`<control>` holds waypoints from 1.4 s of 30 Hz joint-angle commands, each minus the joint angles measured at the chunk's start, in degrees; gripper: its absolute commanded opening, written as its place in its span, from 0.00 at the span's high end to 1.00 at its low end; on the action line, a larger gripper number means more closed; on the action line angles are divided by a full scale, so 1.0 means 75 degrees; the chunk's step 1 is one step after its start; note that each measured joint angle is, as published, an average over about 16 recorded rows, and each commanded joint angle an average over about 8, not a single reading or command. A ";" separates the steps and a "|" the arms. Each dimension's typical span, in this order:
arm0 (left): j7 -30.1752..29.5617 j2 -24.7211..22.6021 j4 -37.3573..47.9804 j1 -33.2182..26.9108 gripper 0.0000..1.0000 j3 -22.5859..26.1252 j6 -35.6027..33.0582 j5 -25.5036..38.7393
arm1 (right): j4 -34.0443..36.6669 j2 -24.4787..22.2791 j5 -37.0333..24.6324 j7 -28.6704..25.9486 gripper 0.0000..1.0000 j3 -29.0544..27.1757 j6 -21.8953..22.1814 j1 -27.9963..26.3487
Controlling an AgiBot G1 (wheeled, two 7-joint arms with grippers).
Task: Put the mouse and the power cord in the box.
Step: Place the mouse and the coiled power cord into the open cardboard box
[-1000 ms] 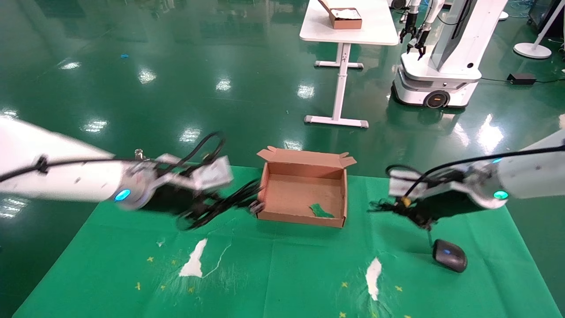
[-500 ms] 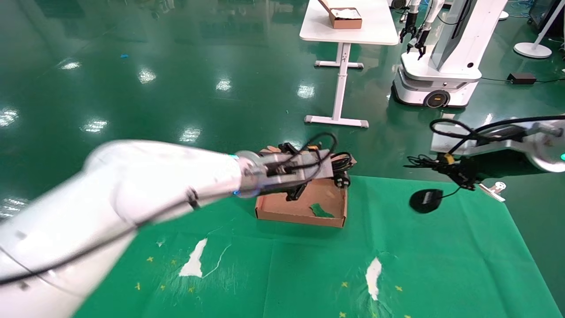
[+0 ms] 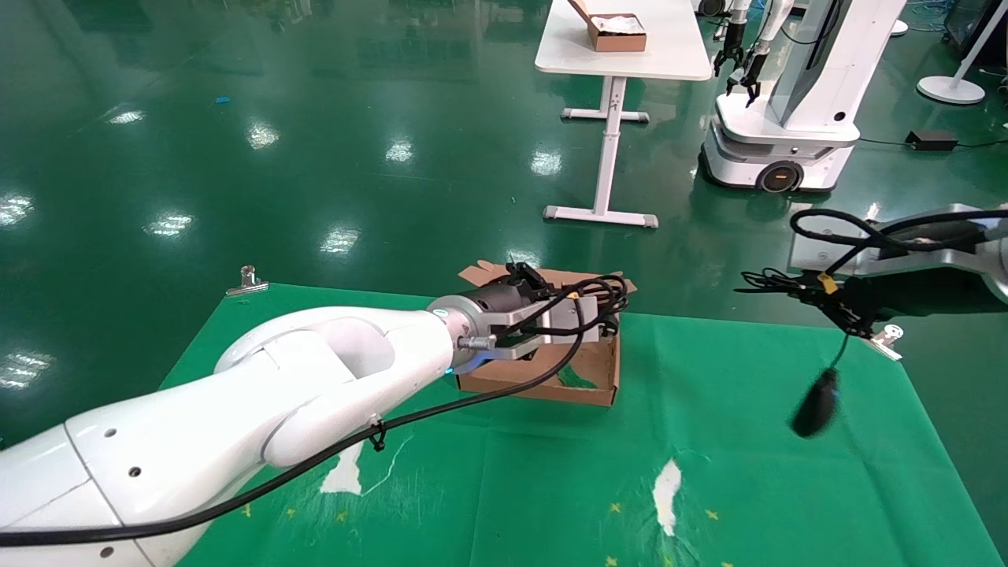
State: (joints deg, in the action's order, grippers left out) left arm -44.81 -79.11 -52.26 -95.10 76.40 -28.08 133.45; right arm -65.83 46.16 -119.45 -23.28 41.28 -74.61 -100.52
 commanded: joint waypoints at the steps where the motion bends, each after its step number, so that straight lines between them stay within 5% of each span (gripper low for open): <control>1: -0.0260 0.0001 0.0001 -0.0088 0.00 0.0259 0.0081 0.0024 | -0.0128 -0.0067 0.0031 -0.0061 1.00 -0.0028 -0.0002 0.0041; 10: -0.1164 0.0059 0.0311 -0.0351 0.00 0.0723 0.0116 -0.0155 | -0.0229 0.0107 0.0119 0.0072 1.00 -0.0046 0.0086 -0.0044; 21: -0.1646 0.0821 0.2219 -0.1162 0.00 0.0455 -0.0446 -0.0941 | 0.0126 0.0891 0.0373 0.0705 1.00 0.0041 0.0276 -0.0306; 31: -0.1144 0.1467 0.2680 -0.1458 0.00 0.0282 -0.0927 -0.1620 | 0.2379 0.2647 0.0772 0.2891 1.00 0.0211 0.1292 -0.0724; 37: -0.0967 0.1446 0.2777 -0.1470 0.00 0.0252 -0.0916 -0.1751 | 0.4217 0.3920 0.1148 0.4572 1.00 0.0239 0.2498 -0.0863; 42: -0.0858 0.1417 0.2863 -0.1476 0.00 0.0234 -0.0900 -0.1826 | 0.4700 0.4325 0.1717 0.5422 1.00 0.0611 0.3496 -0.0461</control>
State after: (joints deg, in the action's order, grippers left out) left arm -51.29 -68.48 -30.81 -106.16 78.17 -34.84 119.78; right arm -32.09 77.66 -105.87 16.20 46.60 -50.40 -103.70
